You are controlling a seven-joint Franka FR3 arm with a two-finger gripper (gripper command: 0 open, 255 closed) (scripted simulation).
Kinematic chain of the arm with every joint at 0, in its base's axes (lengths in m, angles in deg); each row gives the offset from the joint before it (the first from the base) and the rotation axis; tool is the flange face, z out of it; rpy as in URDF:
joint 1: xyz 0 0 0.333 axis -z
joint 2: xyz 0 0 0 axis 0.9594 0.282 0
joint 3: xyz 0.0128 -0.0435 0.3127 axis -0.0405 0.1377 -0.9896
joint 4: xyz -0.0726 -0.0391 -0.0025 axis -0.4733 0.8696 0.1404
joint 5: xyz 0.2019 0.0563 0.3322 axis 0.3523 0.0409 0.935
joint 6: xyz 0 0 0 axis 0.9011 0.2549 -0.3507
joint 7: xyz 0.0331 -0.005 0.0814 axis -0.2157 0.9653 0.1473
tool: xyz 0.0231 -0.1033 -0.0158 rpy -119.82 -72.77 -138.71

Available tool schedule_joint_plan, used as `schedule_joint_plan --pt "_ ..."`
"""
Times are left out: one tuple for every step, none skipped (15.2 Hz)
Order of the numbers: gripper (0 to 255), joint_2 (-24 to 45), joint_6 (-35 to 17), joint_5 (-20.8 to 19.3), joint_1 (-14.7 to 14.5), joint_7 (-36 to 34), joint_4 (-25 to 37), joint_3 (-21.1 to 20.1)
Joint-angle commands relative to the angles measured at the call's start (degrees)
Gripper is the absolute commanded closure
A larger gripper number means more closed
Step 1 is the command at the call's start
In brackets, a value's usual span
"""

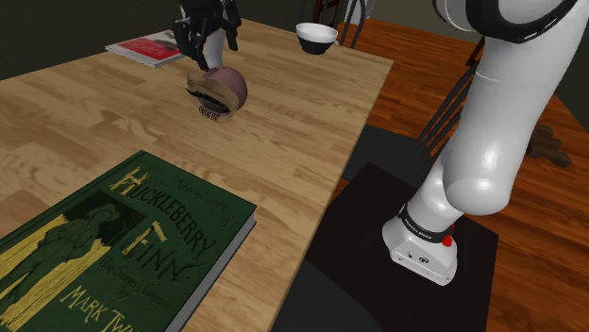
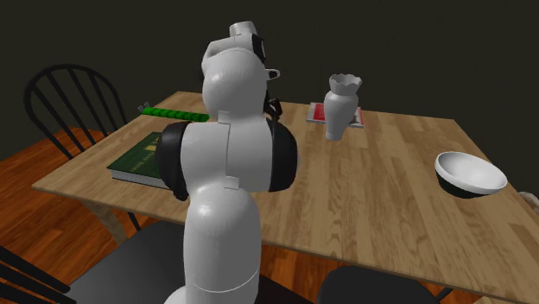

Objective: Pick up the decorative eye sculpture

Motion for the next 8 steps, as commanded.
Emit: schedule_joint_plan --pt "0 6.7 3.8 -3.1 -2.5 -0.3 9.4 -0.3" --pt "0 10.4 6.1 -4.7 -4.3 -0.2 14.9 -0.3" --pt "0 14.5 8.7 -6.4 -6.3 0.1 21.2 -0.1" --pt "0 15.3 9.2 -6.6 -6.8 0.2 22.5 0.1" --pt "0 14.7 8.1 -6.4 -6.5 0.0 20.8 0.1" --pt "0 14.3 7.1 -6.2 -6.1 -0.3 19.3 0.1" --pt "0 13.8 6.0 -6.0 -5.8 -0.5 17.8 0.0" --pt "0 13.4 5.1 -5.8 -5.6 -0.8 16.4 0.0"
